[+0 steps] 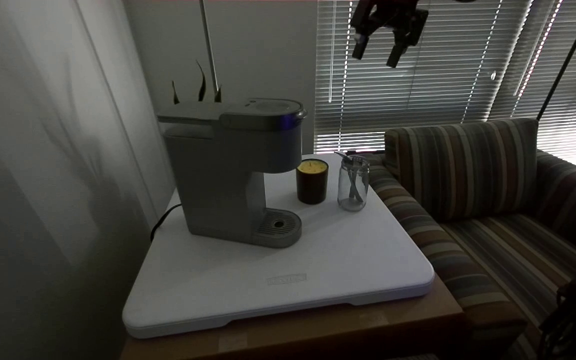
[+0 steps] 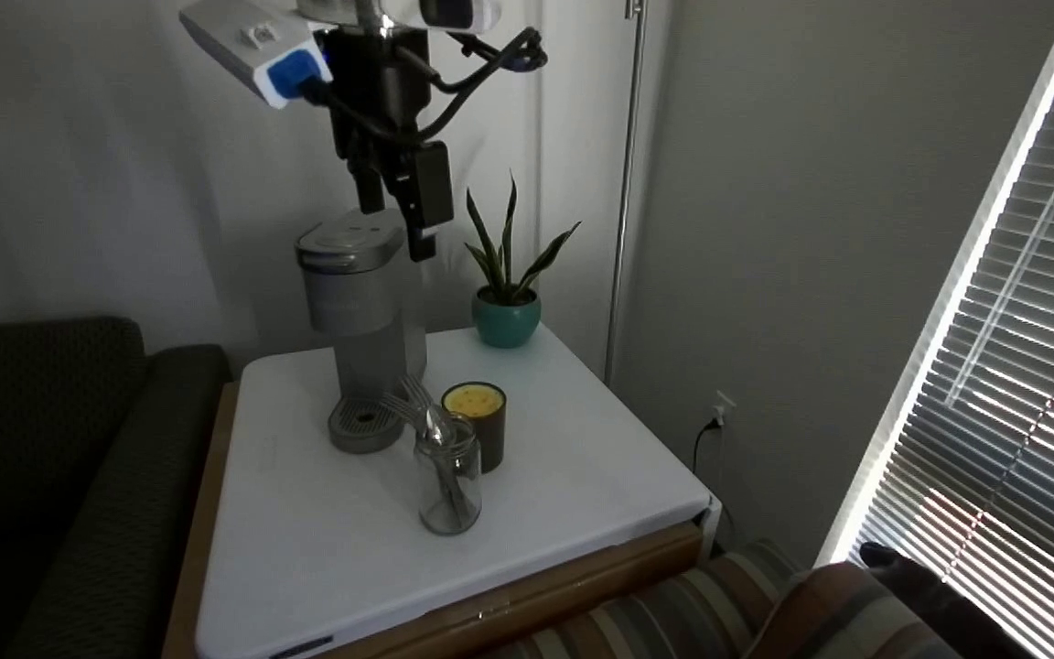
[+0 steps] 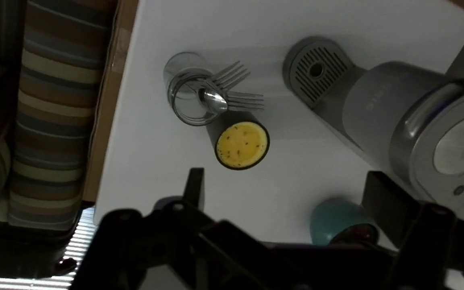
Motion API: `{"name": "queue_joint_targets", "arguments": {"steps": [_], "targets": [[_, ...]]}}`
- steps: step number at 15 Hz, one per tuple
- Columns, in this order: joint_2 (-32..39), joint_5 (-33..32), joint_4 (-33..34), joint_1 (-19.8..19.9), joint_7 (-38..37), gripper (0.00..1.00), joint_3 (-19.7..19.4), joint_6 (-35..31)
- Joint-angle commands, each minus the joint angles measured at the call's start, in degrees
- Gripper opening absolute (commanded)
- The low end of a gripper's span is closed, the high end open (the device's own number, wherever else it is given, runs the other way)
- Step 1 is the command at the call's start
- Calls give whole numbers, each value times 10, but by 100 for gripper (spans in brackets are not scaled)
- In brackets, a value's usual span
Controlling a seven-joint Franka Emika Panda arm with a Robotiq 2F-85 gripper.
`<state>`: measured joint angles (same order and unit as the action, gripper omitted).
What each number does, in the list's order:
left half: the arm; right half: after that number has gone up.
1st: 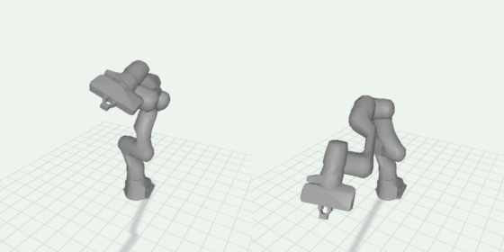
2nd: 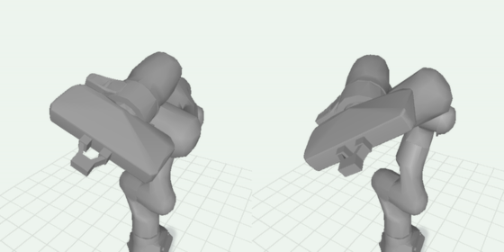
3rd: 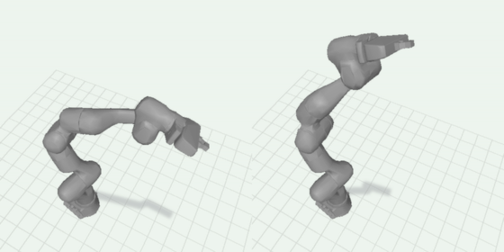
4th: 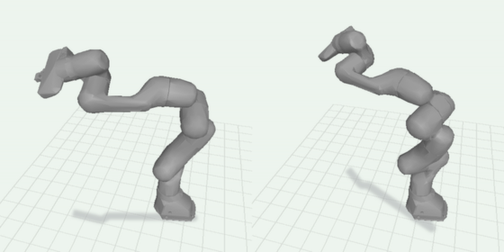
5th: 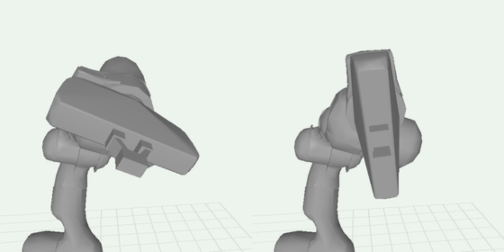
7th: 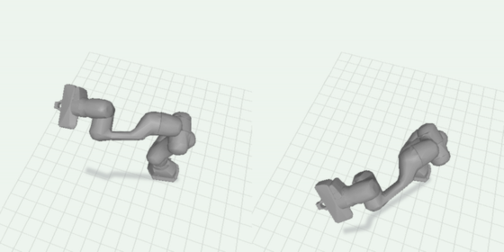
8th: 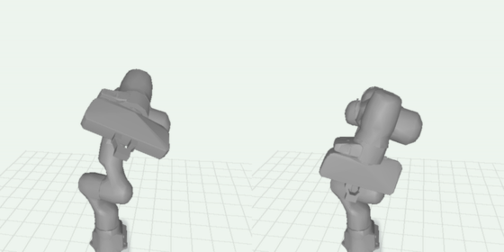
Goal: Open the lid on the coffee machine
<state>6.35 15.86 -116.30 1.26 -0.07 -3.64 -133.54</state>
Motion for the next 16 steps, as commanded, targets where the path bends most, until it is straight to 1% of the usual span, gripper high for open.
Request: {"name": "queue_joint_targets", "arguments": {"steps": [1, 2, 4, 6, 9, 11, 14, 16], "targets": [[29, 33, -19, -5, -98, 100, 16, -83], [19, 10, -7, 1, -64, 100, 15, -45], [32, 19, -11, -3, -93, 100, 20, -68], [33, 22, -11, -3, -99, 100, 20, -71], [44, -50, 1, -14, -157, 100, 12, -21], [56, -40, 6, -14, -161, 100, 21, 3], [78, 4, 6, -18, -158, 100, 36, -13], [96, 14, 10, -23, -168, 100, 43, -22]]}}
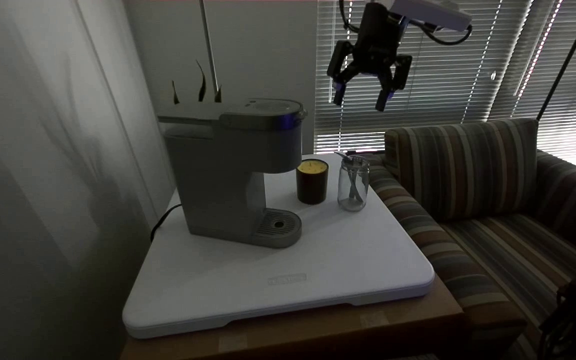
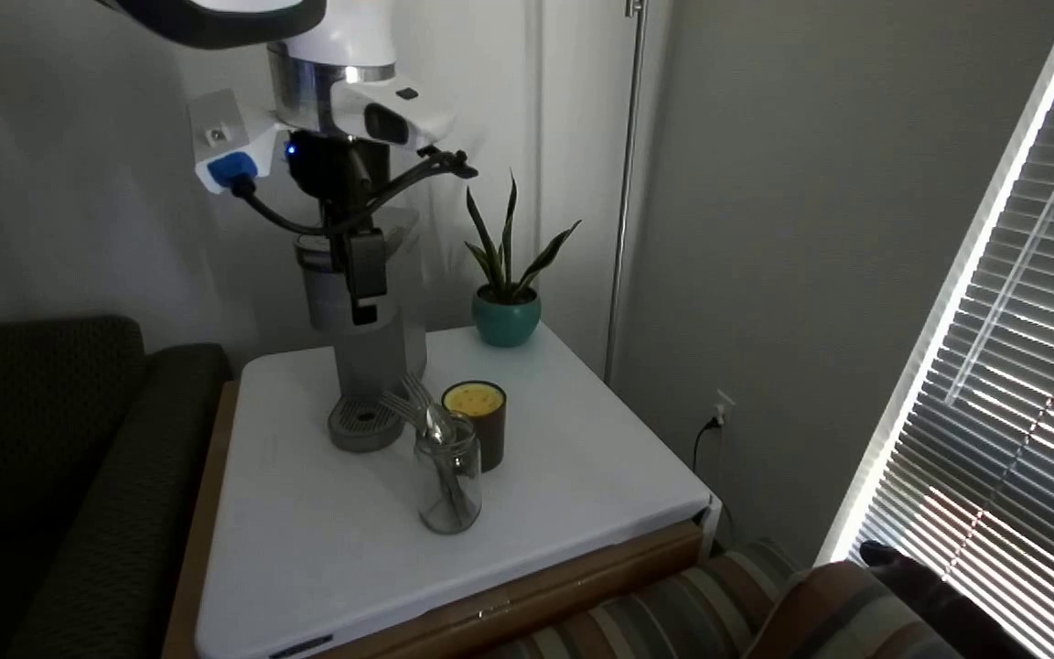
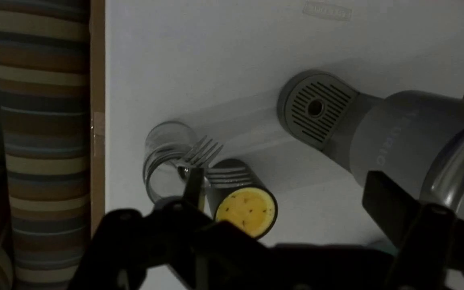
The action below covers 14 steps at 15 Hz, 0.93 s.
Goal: Open the lid on the coffee machine
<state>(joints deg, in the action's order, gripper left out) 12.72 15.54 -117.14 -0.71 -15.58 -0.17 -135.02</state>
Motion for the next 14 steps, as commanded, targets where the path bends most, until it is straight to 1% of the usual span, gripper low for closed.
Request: {"name": "queue_joint_targets", "arguments": {"steps": [1, 6, 7, 10, 11, 12, 13, 14], "targets": [[40, 18, 21, -7, -17, 100, 9, -10], [68, 52, 32, -11, -24, 100, 21, -44], [71, 59, 32, -11, -23, 81, 22, -53], [76, 67, 33, -13, -28, 58, 24, -75], [76, 68, 32, -13, -29, 53, 24, -80], [75, 70, 31, -12, -31, 44, 24, -86], [75, 70, 29, -12, -33, 39, 24, -91], [73, 73, 28, -12, -35, 30, 25, -97]]}}
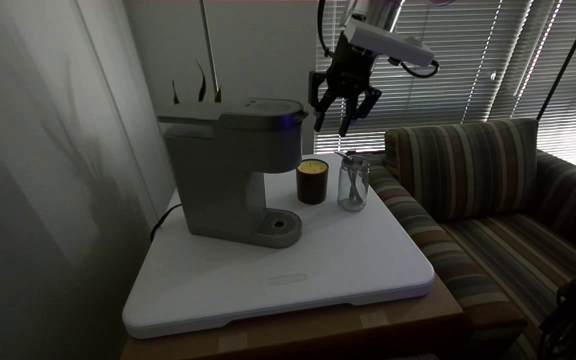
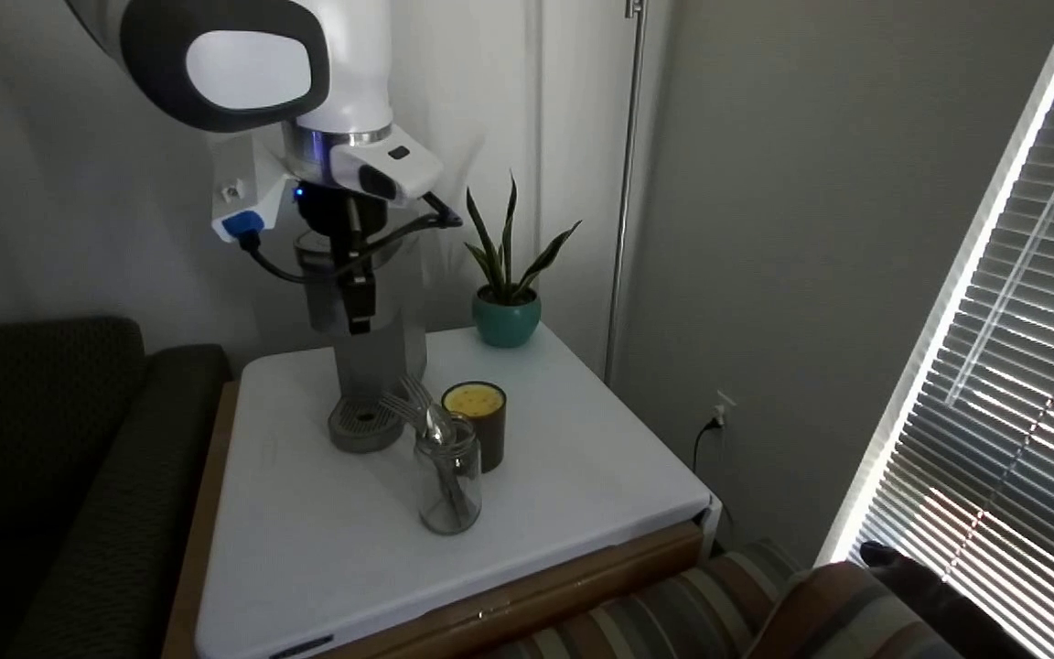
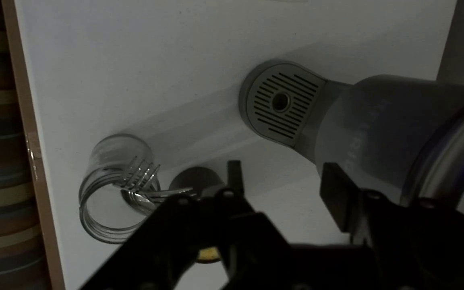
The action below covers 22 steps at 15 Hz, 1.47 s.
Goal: Open the lid on the coffee machine
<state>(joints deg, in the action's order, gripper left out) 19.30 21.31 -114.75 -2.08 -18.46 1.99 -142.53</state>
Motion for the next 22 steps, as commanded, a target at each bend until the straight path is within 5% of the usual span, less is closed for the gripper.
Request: {"name": "queue_joint_targets", "arguments": {"steps": [1, 5, 12, 22], "targets": [[7, 20, 3, 3, -8, 25, 4, -28], [8, 125, 1, 25, 20, 0, 32, -51], [4, 290, -3, 31, 92, 0, 42, -55], [-18, 390, -19, 23, 138, 0, 27, -55]]}}
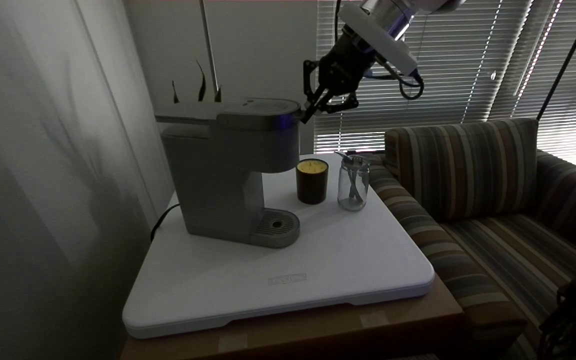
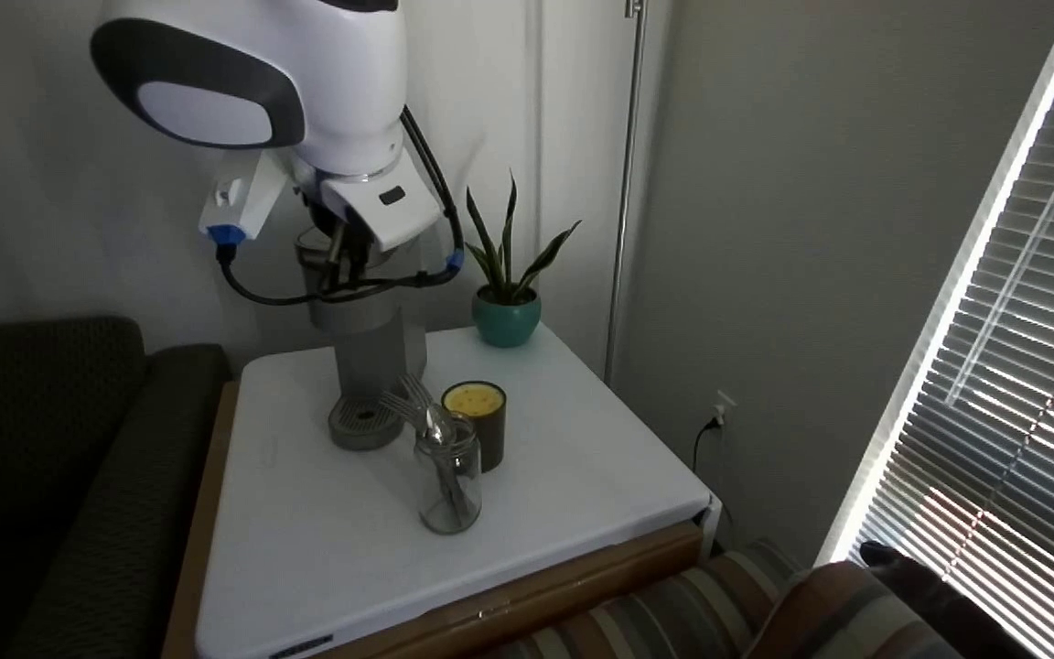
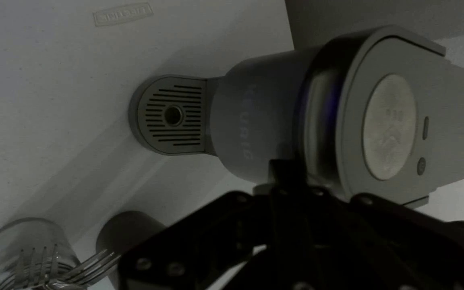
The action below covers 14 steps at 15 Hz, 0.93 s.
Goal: Open the lid on the coffee machine
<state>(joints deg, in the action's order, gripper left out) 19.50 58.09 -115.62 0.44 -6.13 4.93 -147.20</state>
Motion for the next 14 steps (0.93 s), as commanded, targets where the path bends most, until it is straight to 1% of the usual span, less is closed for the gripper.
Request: {"name": "queue_joint_targets", "arguments": {"steps": [1, 4, 9, 14], "targets": [[-25, 14, -12, -5, 9, 0, -5, -10], [-41, 1, -17, -9, -1, 0, -9, -13], [-64, -2, -19, -13, -1, 0, -9, -26], [-66, 4, -17, -12, 7, 0, -7, -25]]}}
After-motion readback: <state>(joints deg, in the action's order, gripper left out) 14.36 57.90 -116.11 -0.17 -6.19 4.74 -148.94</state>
